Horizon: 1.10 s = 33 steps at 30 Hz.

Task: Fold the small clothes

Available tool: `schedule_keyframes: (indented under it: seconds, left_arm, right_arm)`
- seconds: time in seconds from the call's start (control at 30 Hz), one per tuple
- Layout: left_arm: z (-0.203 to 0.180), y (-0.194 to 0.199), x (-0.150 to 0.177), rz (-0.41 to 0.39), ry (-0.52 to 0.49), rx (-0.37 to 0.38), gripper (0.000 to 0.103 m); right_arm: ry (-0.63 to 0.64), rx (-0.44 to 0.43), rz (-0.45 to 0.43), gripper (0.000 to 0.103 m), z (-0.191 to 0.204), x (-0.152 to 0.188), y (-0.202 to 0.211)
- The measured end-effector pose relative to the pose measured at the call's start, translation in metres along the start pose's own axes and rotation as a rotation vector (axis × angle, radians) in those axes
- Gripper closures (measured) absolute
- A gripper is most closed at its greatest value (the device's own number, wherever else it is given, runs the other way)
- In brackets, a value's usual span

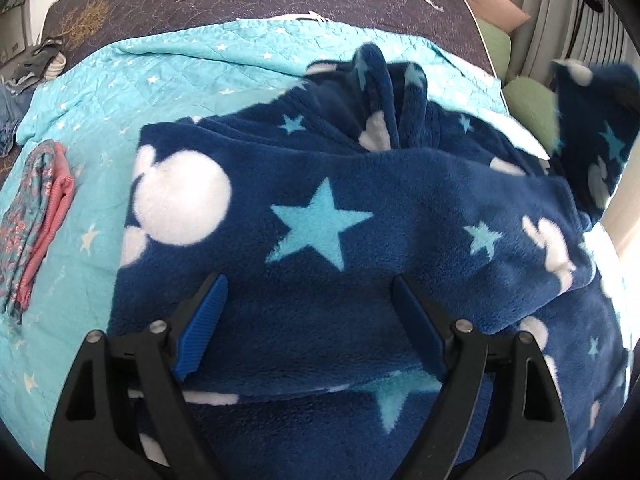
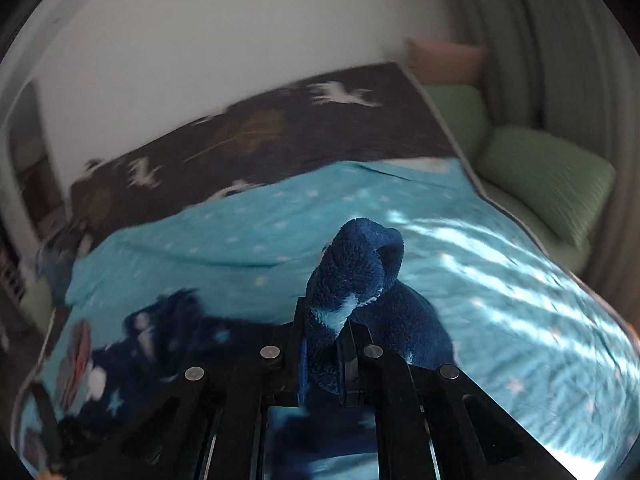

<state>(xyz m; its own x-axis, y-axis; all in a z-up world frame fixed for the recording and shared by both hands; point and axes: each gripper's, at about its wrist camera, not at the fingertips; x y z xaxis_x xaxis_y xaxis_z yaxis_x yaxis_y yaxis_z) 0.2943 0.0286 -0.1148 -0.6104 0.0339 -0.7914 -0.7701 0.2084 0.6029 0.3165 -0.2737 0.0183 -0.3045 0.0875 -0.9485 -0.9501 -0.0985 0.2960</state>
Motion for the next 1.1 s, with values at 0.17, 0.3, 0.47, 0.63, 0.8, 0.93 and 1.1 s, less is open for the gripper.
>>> schedule_keyframes:
  seconds: [0.17, 0.3, 0.47, 0.63, 0.8, 0.93, 1.1]
  left_arm:
    - [0.027, 0.061, -0.019, -0.118, 0.13, 0.098, 0.019]
    - [0.047, 0.091, -0.025, -0.134, 0.187, 0.148, 0.019]
    - [0.053, 0.08, -0.012, -0.077, 0.279, 0.212, 0.019]
    - [0.032, 0.059, 0.006, 0.026, 0.313, 0.309, 0.019]
    - [0.007, 0.037, 0.015, 0.121, 0.264, 0.297, 0.019]
    - [-0.011, 0.022, 0.013, 0.193, 0.235, 0.305, 0.089]
    - [-0.018, 0.071, -0.037, -0.029, 0.168, 0.292, 0.09]
  right_arm:
    - [0.335, -0.293, 0.139, 0.094, 0.166, 0.083, -0.013]
    - [0.465, -0.326, 0.269, 0.085, 0.205, 0.143, -0.025]
    - [0.436, -0.433, 0.264, 0.044, 0.194, 0.143, 0.001]
    - [0.444, -0.365, 0.249, 0.041, 0.183, 0.146, 0.024]
    - [0.228, -0.269, 0.283, 0.041, 0.136, 0.142, 0.03]
    - [0.077, -0.19, 0.275, 0.041, 0.105, 0.135, 0.043]
    - [0.075, 0.117, 0.235, 0.032, 0.061, 0.126, 0.035]
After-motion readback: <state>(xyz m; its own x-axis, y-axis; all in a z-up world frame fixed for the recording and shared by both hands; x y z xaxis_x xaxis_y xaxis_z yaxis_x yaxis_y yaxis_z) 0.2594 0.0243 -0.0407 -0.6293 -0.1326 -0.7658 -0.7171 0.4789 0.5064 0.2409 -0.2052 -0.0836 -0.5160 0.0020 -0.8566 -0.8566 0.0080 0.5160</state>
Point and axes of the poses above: each gripper's, at about its wrist camera, not at the fingertips, and y roughly against the way its jaws point, z to its left, x to its underside, and after that the axes turned 12 degrees about -z, right-handed
